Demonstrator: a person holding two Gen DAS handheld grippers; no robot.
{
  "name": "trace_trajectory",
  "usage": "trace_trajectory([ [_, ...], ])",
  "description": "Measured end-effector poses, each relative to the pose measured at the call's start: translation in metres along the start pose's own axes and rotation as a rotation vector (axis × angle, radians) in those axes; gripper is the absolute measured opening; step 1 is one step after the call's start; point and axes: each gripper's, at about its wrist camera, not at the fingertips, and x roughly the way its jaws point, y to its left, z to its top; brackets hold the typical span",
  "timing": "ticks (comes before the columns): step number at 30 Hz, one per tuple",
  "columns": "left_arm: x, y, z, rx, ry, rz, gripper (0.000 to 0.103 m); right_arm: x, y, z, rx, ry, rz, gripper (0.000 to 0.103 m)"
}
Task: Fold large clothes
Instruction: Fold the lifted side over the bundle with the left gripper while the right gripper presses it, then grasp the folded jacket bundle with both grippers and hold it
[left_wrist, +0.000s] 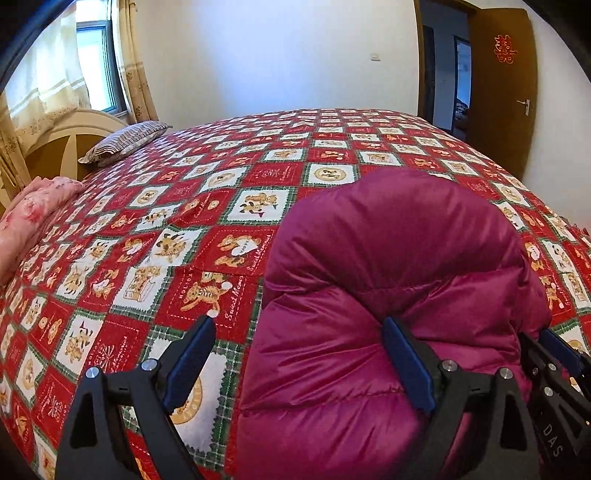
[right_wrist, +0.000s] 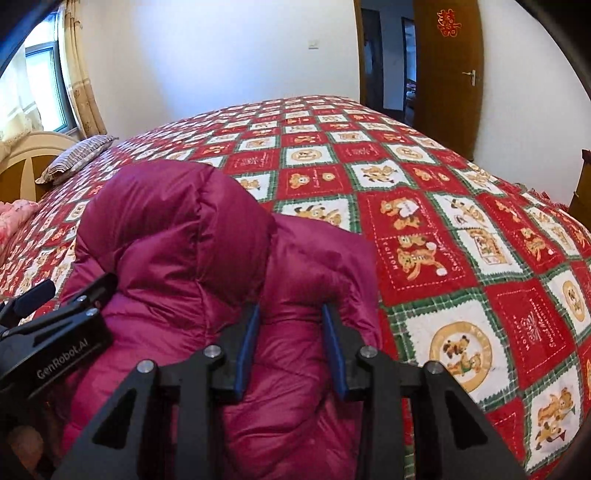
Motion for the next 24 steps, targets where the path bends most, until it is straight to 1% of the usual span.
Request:
trace_trajectory([
  [12, 0.0074, 0.0015, -0.0022, -0.006, 0.023, -0.009, 0.094, 0.0057, 0.0017, -0.0023, -0.010, 0.014, -0.012, 0.037],
  [24, 0.0077, -0.0040, -0.0049, 0.024, 0.012, 0.022, 0.094, 0.0073, 0.0037, -0.0049, -0.033, 0.018, -0.029, 0.037],
])
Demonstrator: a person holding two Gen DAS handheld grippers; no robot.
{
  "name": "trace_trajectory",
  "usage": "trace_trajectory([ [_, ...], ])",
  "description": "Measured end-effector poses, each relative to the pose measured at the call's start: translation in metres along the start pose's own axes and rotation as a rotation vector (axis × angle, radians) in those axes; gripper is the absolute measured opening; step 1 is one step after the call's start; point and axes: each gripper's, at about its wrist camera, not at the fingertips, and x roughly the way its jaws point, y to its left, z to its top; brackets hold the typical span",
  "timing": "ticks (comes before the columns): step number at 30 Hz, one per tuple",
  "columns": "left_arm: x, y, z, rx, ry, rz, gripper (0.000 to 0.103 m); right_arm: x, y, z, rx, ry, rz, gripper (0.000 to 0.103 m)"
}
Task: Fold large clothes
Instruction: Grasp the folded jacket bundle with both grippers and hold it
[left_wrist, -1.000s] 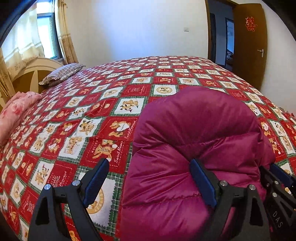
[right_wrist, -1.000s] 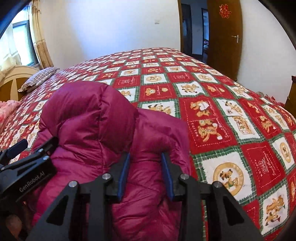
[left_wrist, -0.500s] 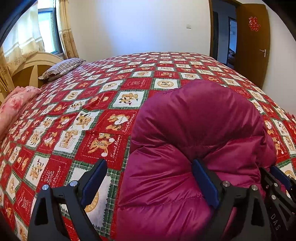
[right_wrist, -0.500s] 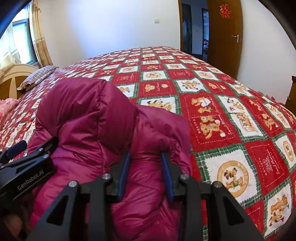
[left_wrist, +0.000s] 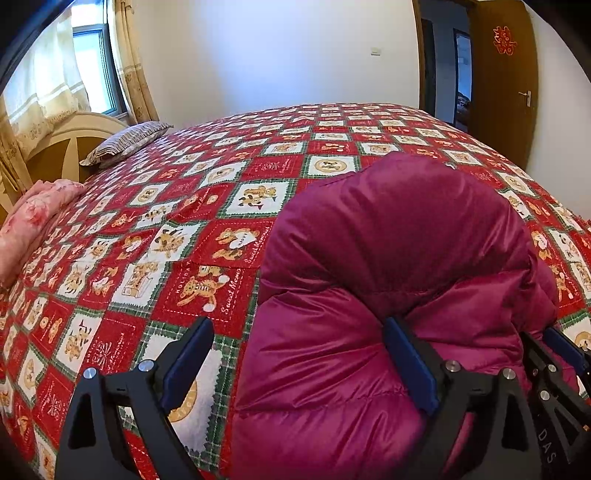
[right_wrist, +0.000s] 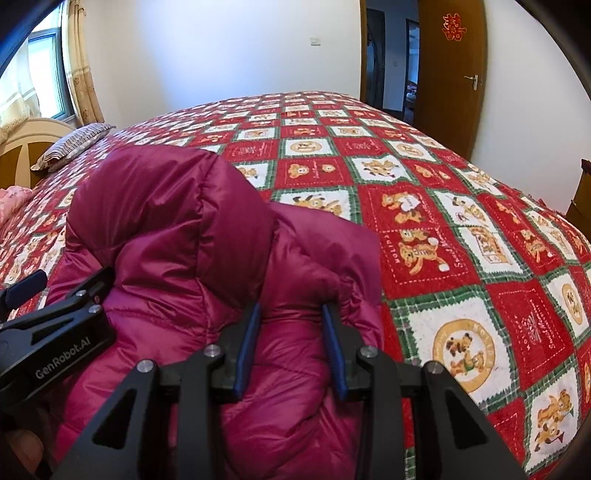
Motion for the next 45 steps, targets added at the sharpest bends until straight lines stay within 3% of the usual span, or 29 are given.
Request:
trace_trajectory([
  [31, 0.003, -0.014, -0.003, 0.048, -0.010, 0.064, 0.095, 0.005, -0.002, -0.004, -0.002, 0.009, -0.003, 0.037],
  [45, 0.005, -0.015, -0.003, 0.048, 0.000, 0.056, 0.095, 0.006, -0.002, -0.004, -0.005, 0.009, -0.004, 0.037],
])
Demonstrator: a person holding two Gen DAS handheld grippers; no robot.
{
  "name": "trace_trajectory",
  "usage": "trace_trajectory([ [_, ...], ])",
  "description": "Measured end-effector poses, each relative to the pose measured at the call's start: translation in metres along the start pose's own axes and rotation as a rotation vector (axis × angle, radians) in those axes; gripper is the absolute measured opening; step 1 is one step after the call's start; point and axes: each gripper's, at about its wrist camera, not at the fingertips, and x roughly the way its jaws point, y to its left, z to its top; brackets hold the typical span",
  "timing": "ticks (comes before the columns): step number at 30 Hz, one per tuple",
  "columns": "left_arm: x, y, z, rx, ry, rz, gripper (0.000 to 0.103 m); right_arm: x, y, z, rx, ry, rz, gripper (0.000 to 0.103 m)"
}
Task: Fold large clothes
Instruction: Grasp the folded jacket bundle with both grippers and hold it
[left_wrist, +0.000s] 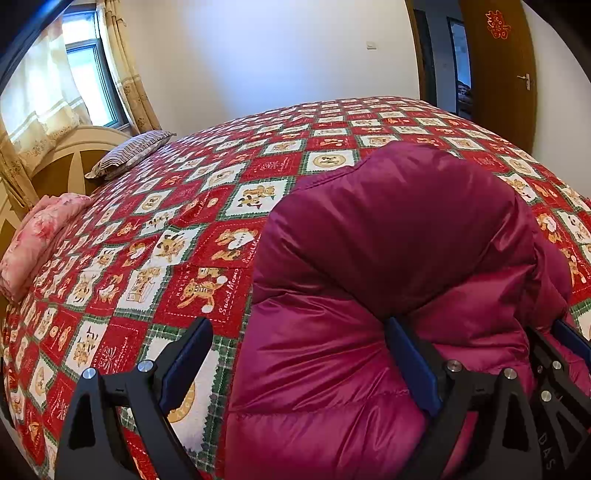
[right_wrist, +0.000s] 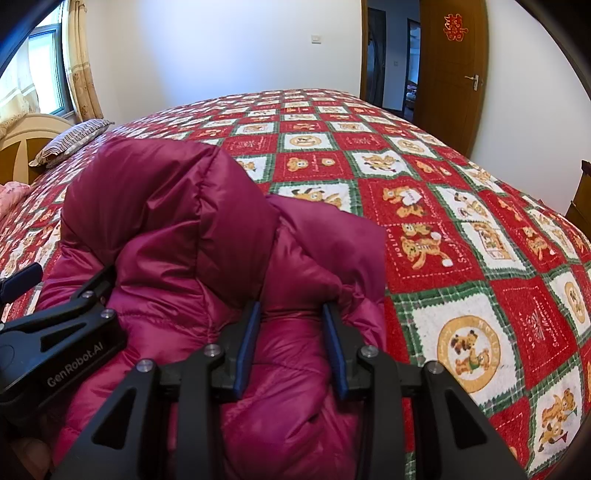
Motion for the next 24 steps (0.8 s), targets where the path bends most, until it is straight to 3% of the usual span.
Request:
trace_trajectory([
  [19, 0.0013, -0.0012, -0.0007, 0.010, -0.002, 0.008, 0.095, 0.0014, -0.0008, 0.0004, -0.010, -0.003, -0.005, 0.037],
  [24, 0.0033, 0.0044, 0.0015, -0.011, 0.022, -0.040, 0.095, 0.0002, -0.0017, -0.0005, -0.001, -0.006, 0.008, 0.037],
])
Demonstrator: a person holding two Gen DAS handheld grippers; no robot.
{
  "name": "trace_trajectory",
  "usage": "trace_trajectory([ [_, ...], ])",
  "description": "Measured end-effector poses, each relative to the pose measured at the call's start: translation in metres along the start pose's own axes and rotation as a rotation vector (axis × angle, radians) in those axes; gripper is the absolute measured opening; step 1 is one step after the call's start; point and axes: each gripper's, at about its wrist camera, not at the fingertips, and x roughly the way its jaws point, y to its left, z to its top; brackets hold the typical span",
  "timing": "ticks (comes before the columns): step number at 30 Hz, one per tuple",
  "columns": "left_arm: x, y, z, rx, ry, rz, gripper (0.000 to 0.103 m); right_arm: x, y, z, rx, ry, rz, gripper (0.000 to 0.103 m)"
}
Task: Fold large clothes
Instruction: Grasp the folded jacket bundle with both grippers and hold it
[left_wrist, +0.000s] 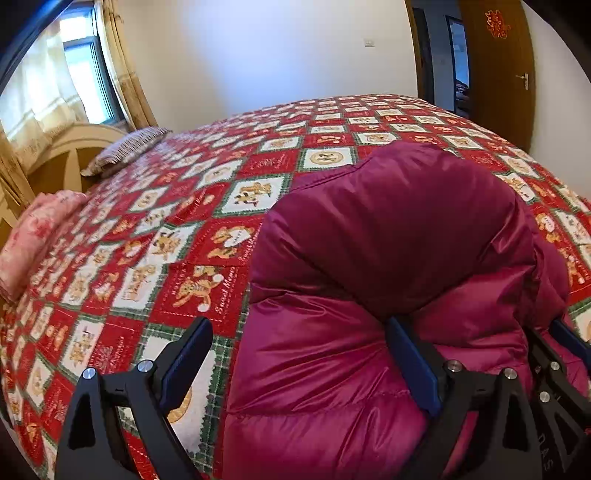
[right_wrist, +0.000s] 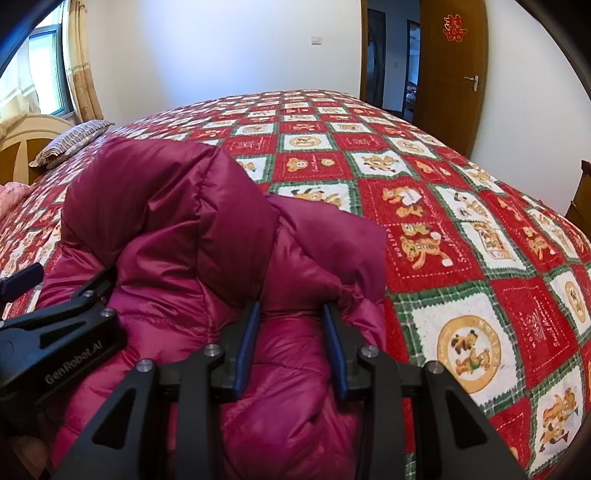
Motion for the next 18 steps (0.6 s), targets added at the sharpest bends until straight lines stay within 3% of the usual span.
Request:
trace_trajectory([
  [3, -0.008, 0.015, 0.002, -0.016, 0.033, -0.105, 0.095, -0.004, -0.008, 0.002, 0.032, -0.001, 0.049, 0.042],
  [5, -0.025, 0.026, -0.001, -0.001, 0.022, -0.148, 0.095, -0.018, -0.022, 0.001, 0.089, -0.021, 0.077, 0.072],
  [7, -0.047, 0.039, -0.010, 0.021, -0.022, -0.198, 0.095, -0.033, -0.036, -0.002, 0.161, -0.058, 0.112, 0.079],
  [10, -0.061, 0.054, -0.023, 0.033, -0.049, -0.245, 0.095, -0.043, -0.046, -0.008, 0.184, -0.059, 0.142, 0.079],
  [15, -0.048, 0.057, -0.039, -0.003, -0.009, -0.310, 0.095, -0.031, -0.047, -0.017, 0.203, -0.018, 0.186, 0.079],
  [18, -0.040, 0.053, -0.045, -0.016, -0.005, -0.344, 0.095, -0.028, -0.047, -0.019, 0.202, -0.004, 0.213, 0.074],
])
